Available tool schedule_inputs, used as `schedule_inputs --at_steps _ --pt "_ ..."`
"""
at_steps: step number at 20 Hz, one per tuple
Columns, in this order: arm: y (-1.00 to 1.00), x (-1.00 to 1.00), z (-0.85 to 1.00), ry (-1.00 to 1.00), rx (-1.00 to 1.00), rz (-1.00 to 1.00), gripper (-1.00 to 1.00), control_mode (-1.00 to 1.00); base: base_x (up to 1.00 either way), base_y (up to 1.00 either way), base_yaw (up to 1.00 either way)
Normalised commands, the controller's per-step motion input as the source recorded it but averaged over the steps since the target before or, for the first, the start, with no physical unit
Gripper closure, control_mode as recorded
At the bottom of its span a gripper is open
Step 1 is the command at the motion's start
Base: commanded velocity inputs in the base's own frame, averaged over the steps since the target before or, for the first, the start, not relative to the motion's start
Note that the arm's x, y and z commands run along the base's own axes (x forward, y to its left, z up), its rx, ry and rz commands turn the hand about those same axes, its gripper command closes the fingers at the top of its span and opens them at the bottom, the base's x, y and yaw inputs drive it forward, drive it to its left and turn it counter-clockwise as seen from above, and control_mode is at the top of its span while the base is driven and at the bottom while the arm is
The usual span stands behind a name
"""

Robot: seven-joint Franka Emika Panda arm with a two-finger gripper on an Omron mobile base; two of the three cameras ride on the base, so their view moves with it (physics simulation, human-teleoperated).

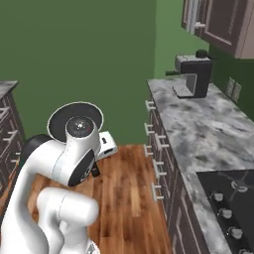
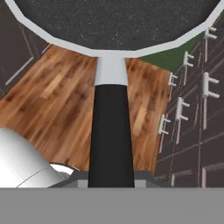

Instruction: Move the pot and pan from the stove into the sink.

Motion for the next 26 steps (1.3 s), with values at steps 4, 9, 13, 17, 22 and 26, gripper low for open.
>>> schedule_inputs --at_steps 4,9,13,17,22,26 --pt "0.0 0.0 0.0 0.0 0.0 0.0 1.0 1.0 -0.09 0.0 0.5" --pt "0.0 0.0 0.0 0.0 0.0 0.0 1.0 1.0 -0.08 0.0 0.5" --pt "0.0 0.0 0.0 0.0 0.0 0.0 1.0 1.0 -0.06 0.0 0.5" --pt "0.0 0.0 0.0 0.0 0.0 0.0 1.0 1.0 -0.05 0.0 0.5" --pt "0.0 0.0 0.0 0.0 0.0 0.0 1.0 1.0 -0.05 0.0 0.5" --pt "0.0 0.0 0.0 0.0 0.0 0.0 1.0 1.0 -0.05 0.0 0.5"
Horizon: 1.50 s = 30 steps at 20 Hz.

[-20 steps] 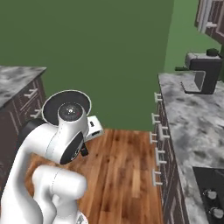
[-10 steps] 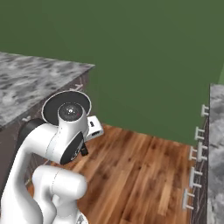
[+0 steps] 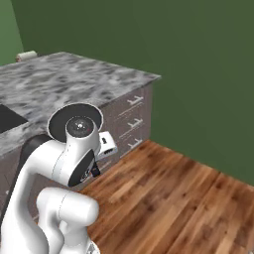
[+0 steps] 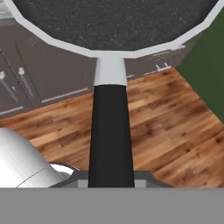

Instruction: Move the pot and pan from the stove into the sink.

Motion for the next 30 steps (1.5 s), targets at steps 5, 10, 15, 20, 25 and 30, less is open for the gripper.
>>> schedule_inputs --at_steps 5,10,15,20,25,30 --pt "0.0 0.0 0.0 0.0 0.0 0.0 1.0 1.0 -0.04 0.0 0.5" --pt "0.0 0.0 0.0 0.0 0.0 0.0 1.0 1.0 -0.04 0.0 0.5" --pt "0.0 0.0 0.0 0.0 0.0 0.0 1.0 1.0 -0.04 0.0 0.5" --pt "0.0 0.0 0.0 0.0 0.0 0.0 1.0 1.0 -0.04 0.0 0.5" --pt "0.0 0.0 0.0 0.0 0.0 0.0 1.0 1.0 -0.04 0.0 0.5" --pt "0.0 0.0 0.0 0.0 0.0 0.0 1.0 1.0 -0.04 0.0 0.5"
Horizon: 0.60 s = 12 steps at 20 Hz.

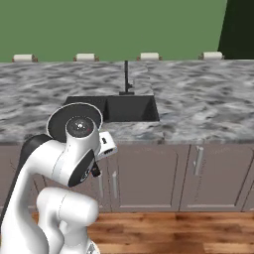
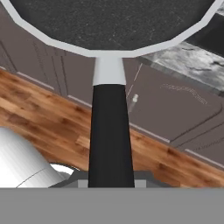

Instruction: Move the pot and pan from the stove into the sink.

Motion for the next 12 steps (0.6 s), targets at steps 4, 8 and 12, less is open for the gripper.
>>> schedule_inputs --at_steps 4,8,12 --pt "0.0 0.0 0.0 0.0 0.0 0.0 1.0 1.0 -0.03 -0.02 0.42" --pt "0.0 0.0 0.0 0.0 0.0 0.0 1.0 1.0 -0.05 -0.09 0.29" --pt "0.0 0.0 0.0 0.0 0.0 0.0 1.0 1.0 0.0 -0.01 0.01"
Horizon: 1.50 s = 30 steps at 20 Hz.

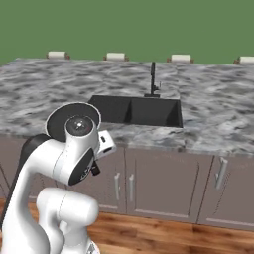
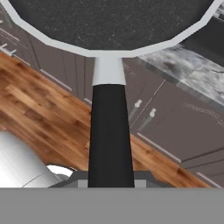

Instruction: Move the pot and pan from the stove into the sink.

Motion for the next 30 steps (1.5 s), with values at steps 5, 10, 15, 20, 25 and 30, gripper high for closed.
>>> schedule_inputs --at_steps 5,10,15,20,25,30 --pt "0.0 0.0 0.0 0.0 0.0 0.0 1.0 1.0 -0.01 -0.8 0.05" --pt "0.0 0.0 0.0 0.0 0.0 0.0 1.0 1.0 -0.08 -0.81 0.06" --pt "0.0 0.0 0.0 0.0 0.0 0.0 1.0 1.0 -0.05 -0.25 0.02" --pt "0.0 0.0 0.0 0.0 0.0 0.0 1.0 1.0 0.31 -0.02 0.0" --pt "0.0 0.0 0.0 0.0 0.0 0.0 1.0 1.0 0.76 -0.11 0.0" --pt "0.0 0.0 0.0 0.0 0.0 0.0 1.0 1.0 0.74 -0.12 0.0"
